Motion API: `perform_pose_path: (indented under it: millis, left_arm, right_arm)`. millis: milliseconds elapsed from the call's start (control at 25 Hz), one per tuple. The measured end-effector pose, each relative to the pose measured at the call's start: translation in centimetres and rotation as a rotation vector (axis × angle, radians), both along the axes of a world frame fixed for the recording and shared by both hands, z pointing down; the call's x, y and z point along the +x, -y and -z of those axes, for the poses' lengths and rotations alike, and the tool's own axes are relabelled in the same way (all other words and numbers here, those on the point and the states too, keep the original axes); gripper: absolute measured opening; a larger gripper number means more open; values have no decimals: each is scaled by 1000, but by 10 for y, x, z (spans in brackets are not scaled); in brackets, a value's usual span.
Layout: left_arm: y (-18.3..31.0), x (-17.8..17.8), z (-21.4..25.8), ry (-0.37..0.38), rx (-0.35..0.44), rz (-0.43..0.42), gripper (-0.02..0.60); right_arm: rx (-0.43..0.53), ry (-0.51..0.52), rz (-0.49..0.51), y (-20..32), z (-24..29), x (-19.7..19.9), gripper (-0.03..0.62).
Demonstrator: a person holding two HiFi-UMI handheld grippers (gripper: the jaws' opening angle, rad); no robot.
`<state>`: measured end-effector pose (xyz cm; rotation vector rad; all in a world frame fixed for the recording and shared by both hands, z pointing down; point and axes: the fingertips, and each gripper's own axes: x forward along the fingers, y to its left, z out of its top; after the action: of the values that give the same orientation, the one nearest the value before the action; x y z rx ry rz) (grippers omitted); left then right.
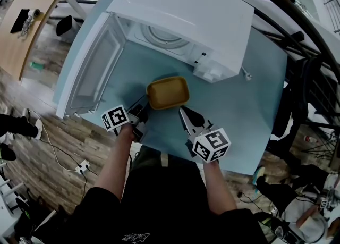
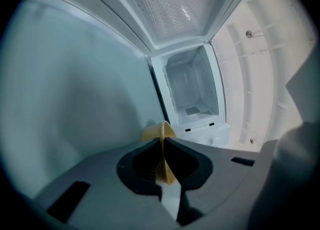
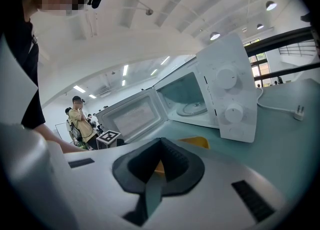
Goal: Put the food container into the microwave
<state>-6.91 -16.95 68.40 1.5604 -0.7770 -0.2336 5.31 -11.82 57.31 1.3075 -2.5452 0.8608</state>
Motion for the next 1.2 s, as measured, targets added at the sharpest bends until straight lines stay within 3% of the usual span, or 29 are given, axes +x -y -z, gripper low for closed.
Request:
perform_pose_path:
  millis: [560, 1200]
  left_arm:
    - [4, -6, 13, 16, 18, 33, 28]
    - [28, -19, 48, 39, 57, 129, 28]
  right_arm:
    - [18, 14, 4, 4, 7, -1, 6]
    - [30, 2, 7, 31, 14, -7, 6]
